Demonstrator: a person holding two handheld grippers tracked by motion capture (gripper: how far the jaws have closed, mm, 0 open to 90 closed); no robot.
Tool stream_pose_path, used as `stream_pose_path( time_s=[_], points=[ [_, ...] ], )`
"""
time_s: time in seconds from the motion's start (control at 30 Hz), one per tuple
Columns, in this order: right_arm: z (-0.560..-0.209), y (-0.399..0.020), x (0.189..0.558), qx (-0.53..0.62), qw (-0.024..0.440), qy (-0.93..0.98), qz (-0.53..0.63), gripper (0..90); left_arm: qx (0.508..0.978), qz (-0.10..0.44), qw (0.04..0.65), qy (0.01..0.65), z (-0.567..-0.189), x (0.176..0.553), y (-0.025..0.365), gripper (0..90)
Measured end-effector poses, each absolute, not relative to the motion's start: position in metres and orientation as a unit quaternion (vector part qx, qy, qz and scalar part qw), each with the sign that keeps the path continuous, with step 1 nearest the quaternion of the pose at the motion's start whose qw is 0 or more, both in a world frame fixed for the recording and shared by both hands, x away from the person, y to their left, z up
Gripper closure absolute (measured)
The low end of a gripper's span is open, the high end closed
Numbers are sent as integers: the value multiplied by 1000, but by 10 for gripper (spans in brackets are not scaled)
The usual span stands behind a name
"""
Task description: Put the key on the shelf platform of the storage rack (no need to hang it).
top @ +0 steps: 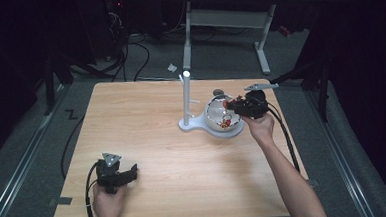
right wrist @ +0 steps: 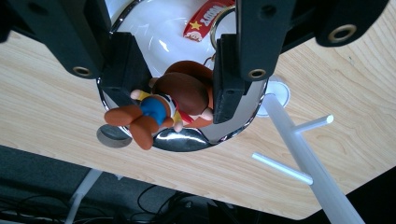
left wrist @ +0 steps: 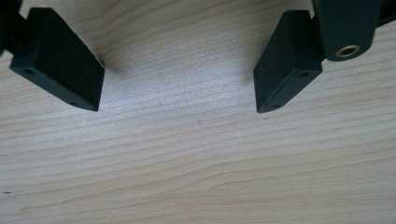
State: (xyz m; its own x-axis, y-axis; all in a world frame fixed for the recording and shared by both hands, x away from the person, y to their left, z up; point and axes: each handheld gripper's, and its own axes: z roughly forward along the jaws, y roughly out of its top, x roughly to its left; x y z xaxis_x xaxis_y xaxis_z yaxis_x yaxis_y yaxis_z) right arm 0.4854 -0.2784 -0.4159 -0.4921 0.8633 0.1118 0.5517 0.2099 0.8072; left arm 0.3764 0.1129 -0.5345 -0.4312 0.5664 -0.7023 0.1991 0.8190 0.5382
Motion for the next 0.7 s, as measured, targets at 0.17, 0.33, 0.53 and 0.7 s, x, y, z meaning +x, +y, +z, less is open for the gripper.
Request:
stream_pose_path(
  time_s=[0.17, 0.33, 0.53, 0.7],
  points=[
    [-424, -273, 490, 471, 185, 762, 404, 593, 239, 193, 482, 820, -535, 376, 114, 166],
    [-432, -269, 494, 473, 185, 766, 395, 592, 238, 193, 482, 821, -535, 376, 114, 166],
    [-442, -268, 499, 483, 181, 765, 385, 591, 232, 191, 480, 824, -535, 376, 113, 166],
    [-449, -265, 503, 490, 182, 767, 373, 590, 237, 193, 482, 821, -535, 376, 114, 166]
  ],
)
